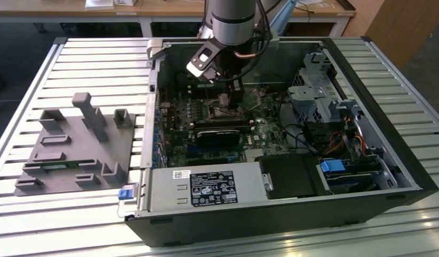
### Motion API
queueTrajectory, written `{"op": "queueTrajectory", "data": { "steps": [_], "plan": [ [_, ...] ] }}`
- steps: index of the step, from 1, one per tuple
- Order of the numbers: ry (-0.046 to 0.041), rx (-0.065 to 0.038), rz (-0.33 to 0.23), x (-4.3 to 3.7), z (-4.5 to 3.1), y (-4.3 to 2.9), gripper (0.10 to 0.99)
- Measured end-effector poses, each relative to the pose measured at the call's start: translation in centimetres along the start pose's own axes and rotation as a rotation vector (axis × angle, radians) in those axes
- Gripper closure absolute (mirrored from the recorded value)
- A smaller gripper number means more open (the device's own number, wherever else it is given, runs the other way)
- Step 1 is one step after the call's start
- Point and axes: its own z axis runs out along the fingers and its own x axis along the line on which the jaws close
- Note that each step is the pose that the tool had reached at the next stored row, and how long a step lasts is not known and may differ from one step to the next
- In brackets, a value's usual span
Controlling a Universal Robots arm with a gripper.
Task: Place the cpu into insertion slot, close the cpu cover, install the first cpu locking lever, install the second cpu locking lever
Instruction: 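Place the cpu into insertion slot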
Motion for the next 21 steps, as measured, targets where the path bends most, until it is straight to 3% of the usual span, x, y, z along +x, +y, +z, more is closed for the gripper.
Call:
{"op": "queueTrajectory", "data": {
  "steps": [21],
  "plan": [
    [-0.0002, 0.0, 0.003, 0.69, 1.82, -0.75, 0.549]
  ]
}}
